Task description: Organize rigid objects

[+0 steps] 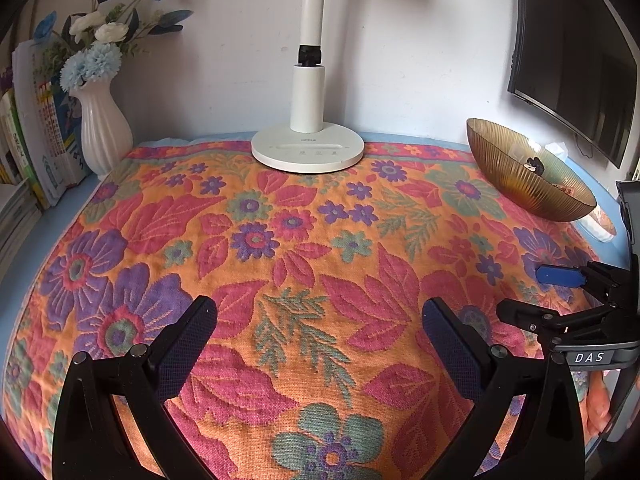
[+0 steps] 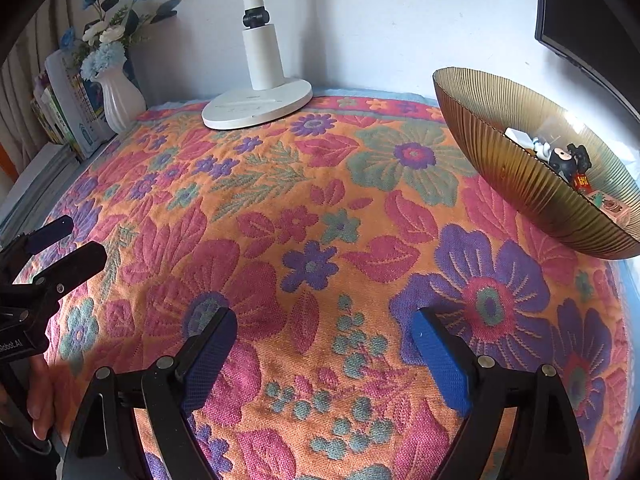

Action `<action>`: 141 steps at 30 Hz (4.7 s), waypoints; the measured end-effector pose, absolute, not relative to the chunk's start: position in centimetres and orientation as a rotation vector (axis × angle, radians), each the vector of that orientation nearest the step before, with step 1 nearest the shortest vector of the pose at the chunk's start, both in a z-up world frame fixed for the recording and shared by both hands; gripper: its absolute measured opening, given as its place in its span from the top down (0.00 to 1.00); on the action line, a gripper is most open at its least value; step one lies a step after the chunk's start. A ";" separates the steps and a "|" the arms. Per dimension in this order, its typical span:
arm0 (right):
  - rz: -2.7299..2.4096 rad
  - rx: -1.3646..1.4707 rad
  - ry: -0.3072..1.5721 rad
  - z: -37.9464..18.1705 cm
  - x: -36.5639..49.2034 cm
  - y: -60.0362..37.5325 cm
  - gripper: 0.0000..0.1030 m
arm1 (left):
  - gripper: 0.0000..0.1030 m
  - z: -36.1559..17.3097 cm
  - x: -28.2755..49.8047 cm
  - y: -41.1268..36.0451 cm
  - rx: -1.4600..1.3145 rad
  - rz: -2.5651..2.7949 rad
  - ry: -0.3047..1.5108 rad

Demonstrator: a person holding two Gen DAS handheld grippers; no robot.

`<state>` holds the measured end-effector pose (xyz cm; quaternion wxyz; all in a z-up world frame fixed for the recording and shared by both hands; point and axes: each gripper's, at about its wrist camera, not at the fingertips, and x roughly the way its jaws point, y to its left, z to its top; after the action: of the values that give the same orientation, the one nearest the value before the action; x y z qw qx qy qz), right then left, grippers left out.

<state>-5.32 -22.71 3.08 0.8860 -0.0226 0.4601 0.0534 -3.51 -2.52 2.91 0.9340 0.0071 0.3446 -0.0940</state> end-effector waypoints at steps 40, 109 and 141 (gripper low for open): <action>0.110 -0.048 0.955 3.0 -5.4 -22.7 0.14 | 0.00 2.8 -3.5 -2.4 0.015 -0.195 0.705; 0.003 -0.035 0.995 2.3 -4.7 -21.8 0.12 | 0.00 -0.2 -1.2 -3.1 0.071 -0.062 0.923; -0.039 -0.018 1.008 2.2 -5.2 -22.2 0.00 | 0.00 -0.3 -0.9 -2.4 0.009 -0.073 0.934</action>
<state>-5.16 -22.17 2.18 0.8755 -0.0086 0.4828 -0.0185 -0.88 -2.45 -0.34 0.8922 0.0044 0.4503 -0.0351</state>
